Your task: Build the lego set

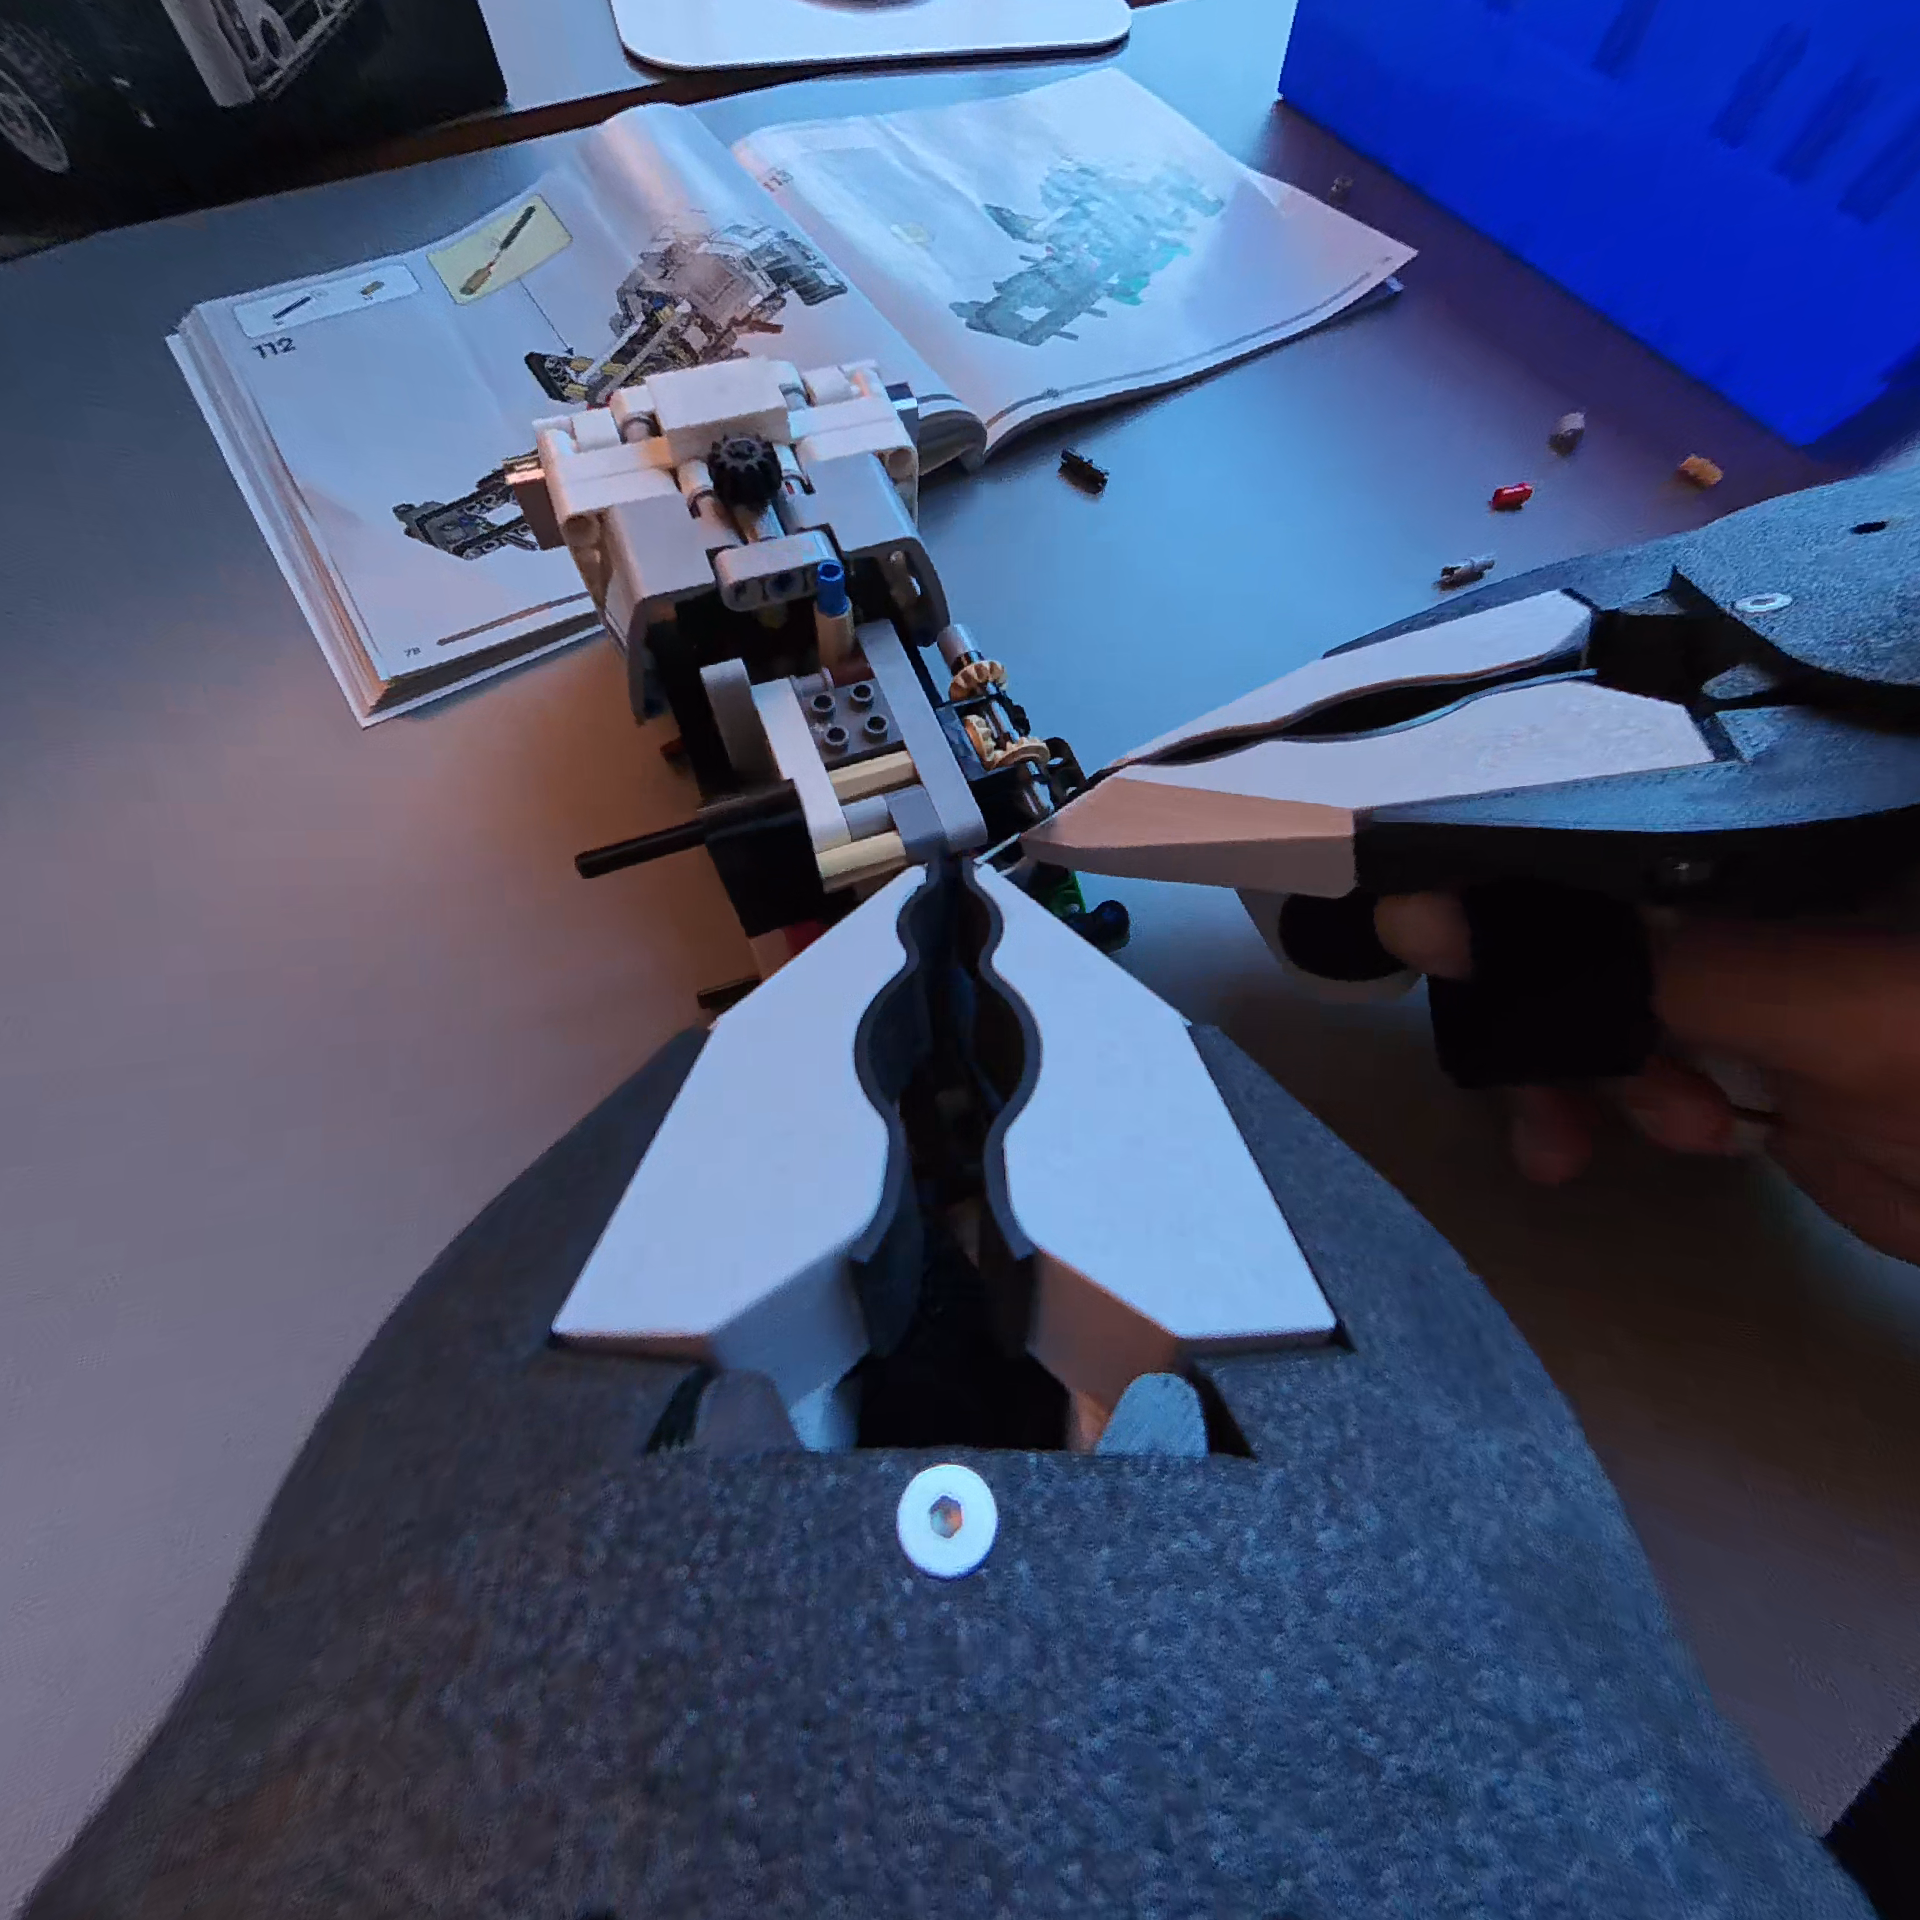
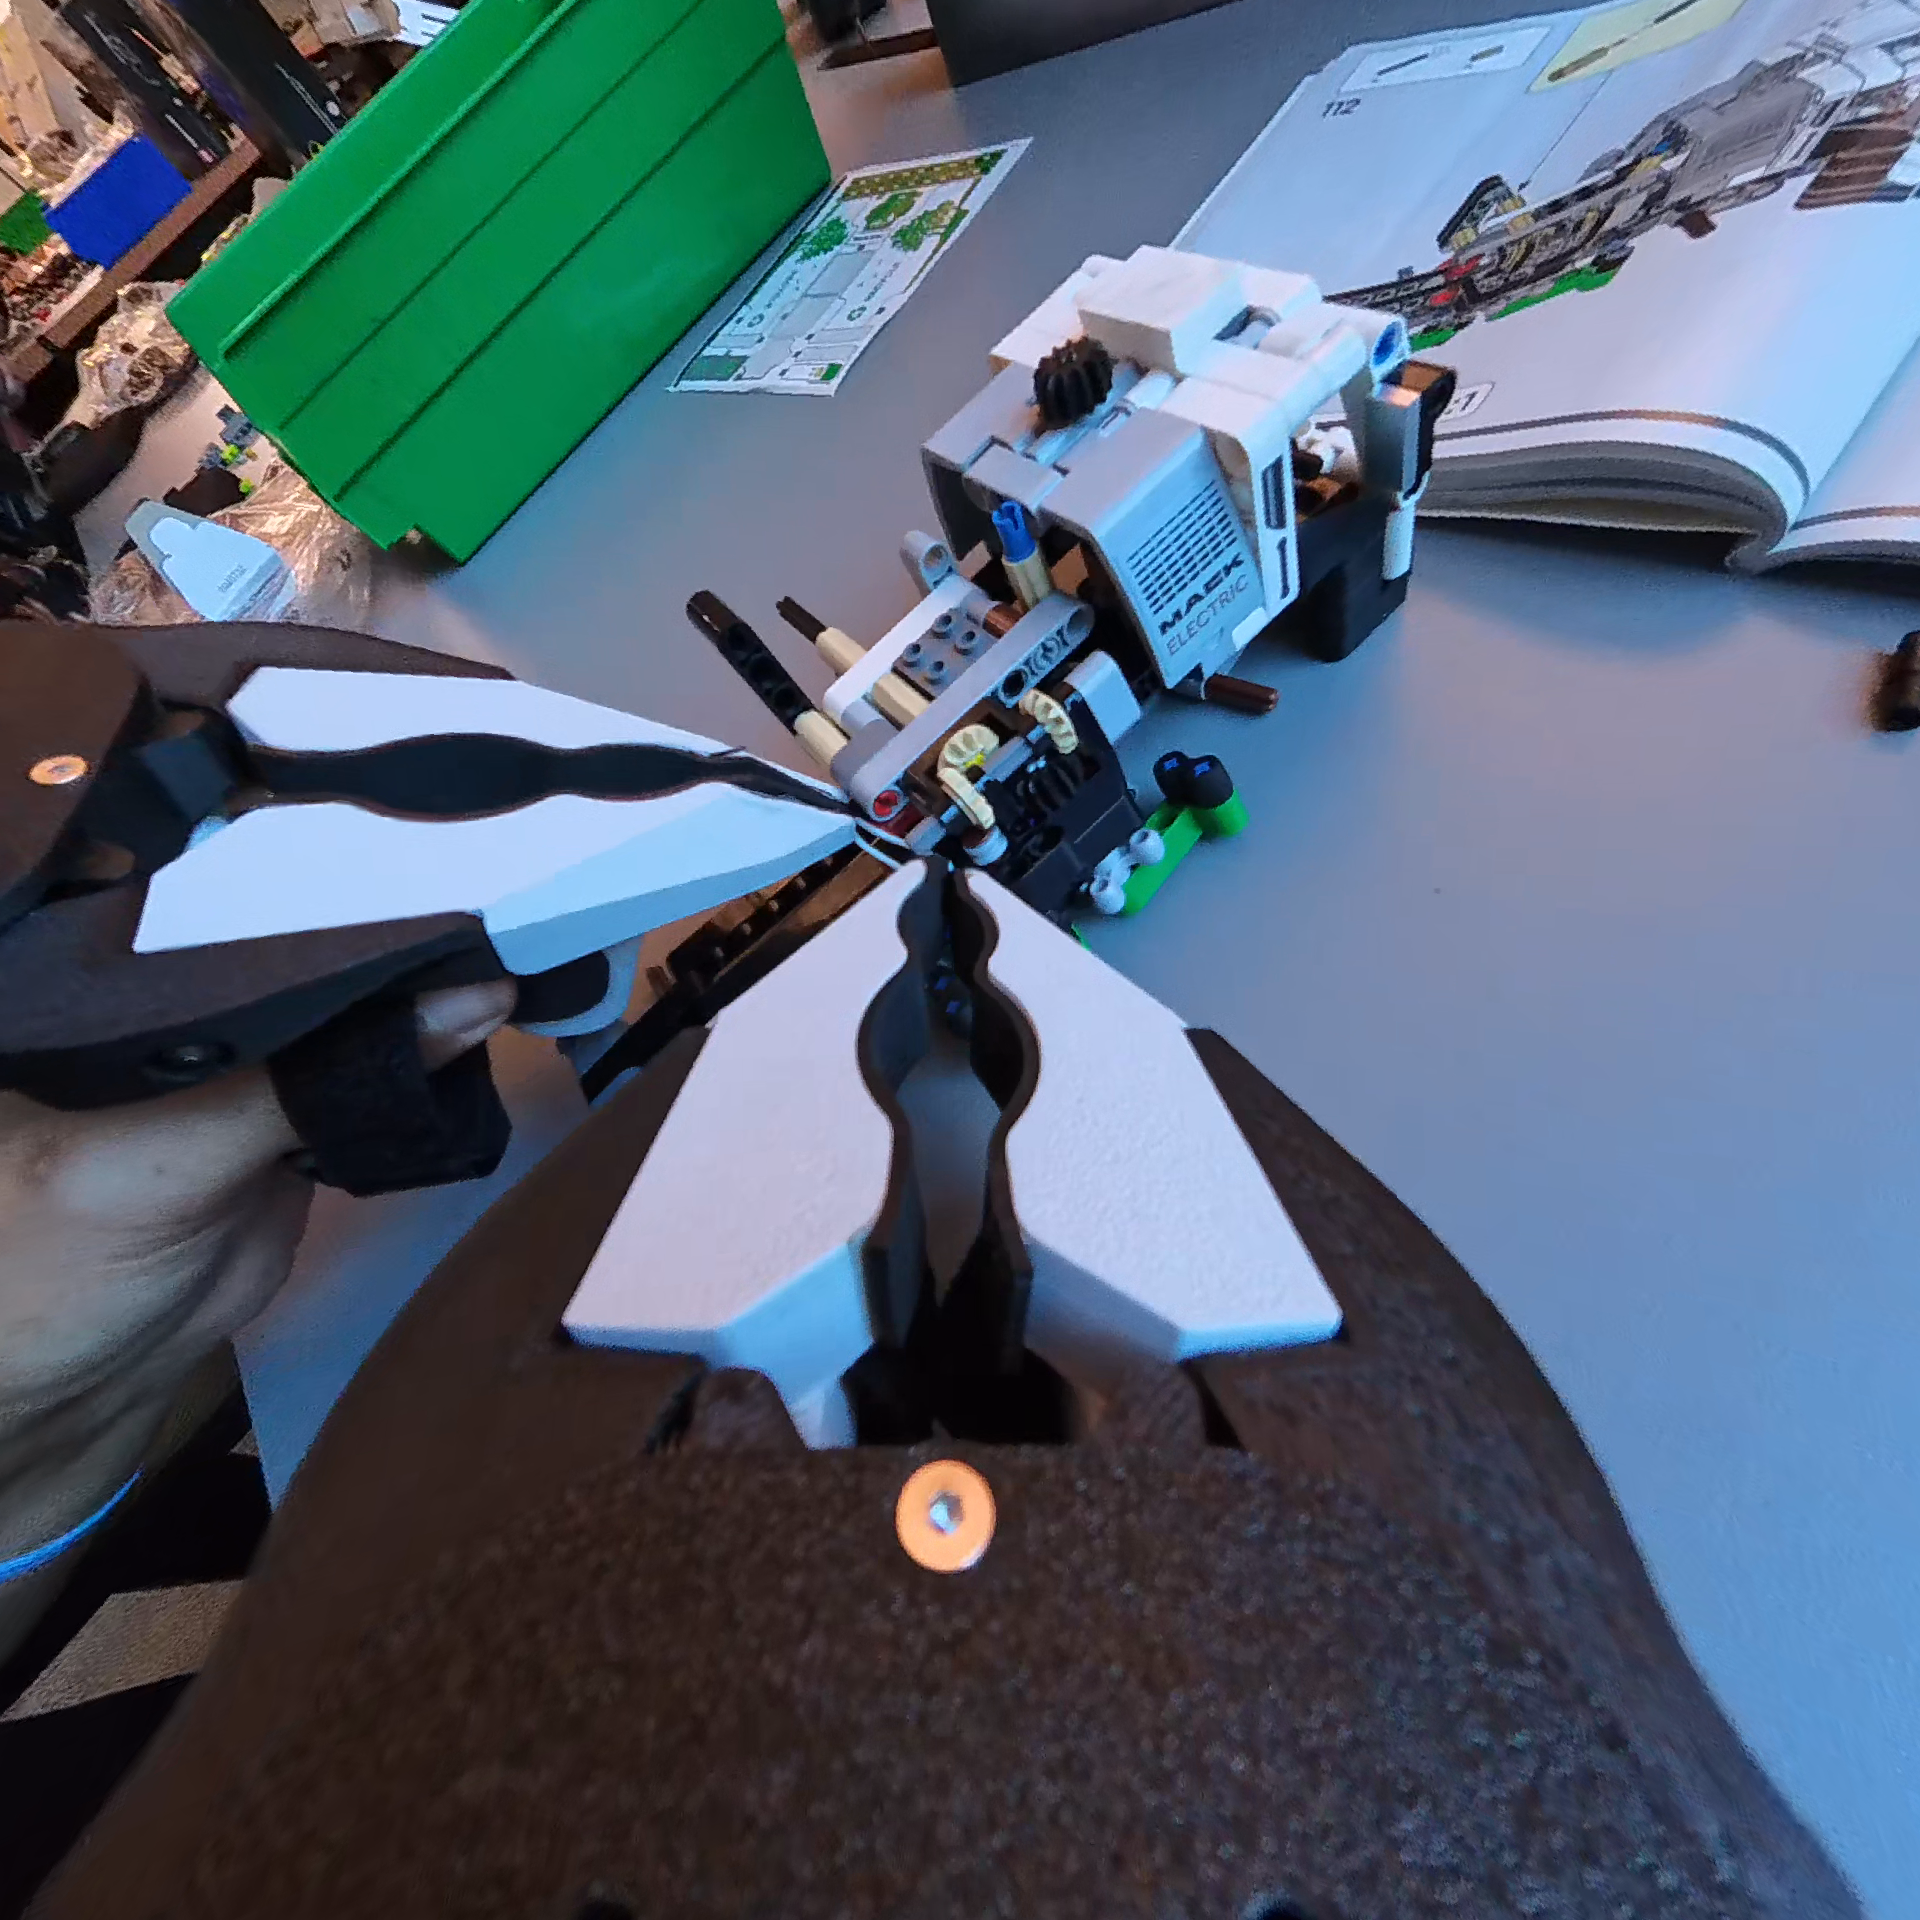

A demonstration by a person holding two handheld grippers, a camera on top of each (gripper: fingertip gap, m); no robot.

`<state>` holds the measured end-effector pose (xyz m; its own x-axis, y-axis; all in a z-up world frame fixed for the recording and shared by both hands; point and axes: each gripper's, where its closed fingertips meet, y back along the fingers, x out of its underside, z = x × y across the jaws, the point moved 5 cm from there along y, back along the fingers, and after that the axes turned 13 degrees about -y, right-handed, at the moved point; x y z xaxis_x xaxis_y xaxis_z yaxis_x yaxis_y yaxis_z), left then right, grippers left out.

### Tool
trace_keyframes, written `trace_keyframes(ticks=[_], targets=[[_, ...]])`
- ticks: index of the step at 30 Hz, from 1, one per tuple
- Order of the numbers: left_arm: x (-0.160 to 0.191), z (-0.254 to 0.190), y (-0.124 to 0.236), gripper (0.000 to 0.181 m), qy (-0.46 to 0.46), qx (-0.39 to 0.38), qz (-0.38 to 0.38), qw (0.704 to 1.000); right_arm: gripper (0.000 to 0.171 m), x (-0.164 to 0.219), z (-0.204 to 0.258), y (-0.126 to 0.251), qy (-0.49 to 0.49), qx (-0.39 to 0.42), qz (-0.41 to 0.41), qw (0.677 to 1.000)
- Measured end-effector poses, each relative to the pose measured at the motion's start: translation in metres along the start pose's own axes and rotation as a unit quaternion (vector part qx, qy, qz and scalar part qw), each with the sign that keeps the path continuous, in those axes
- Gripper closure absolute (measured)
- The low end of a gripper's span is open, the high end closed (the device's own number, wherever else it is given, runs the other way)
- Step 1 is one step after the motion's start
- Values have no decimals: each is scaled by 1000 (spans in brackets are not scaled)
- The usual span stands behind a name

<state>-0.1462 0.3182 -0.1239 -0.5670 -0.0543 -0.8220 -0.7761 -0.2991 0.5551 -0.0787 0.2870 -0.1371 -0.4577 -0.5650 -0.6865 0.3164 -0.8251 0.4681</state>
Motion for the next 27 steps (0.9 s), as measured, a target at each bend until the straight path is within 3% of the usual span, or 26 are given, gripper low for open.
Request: trace_keyframes(ticks=[7,13,17,22,25,27], targets=[[-5,9,8,181,-15,-46,-1,999,171,-1,-2,2,-14,-2,-7,1000],[-9,6,24,181,-22,-21,-24,999,171,0,7,11,-14,-70,-8,997],[-4,-3,26,181,-54,57,-26,997,171,1,13,21,8,-124,-10,992],[6,8,27,171,-91,94,-14,991,171,-2,11,20,168,-100,35,980],[12,17,25,165,-117,76,3,990,171,3,12,14,329,-58,45,941],[13,12,25,157,-109,95,4,990,171,4,11,11,371,-34,33,927]])
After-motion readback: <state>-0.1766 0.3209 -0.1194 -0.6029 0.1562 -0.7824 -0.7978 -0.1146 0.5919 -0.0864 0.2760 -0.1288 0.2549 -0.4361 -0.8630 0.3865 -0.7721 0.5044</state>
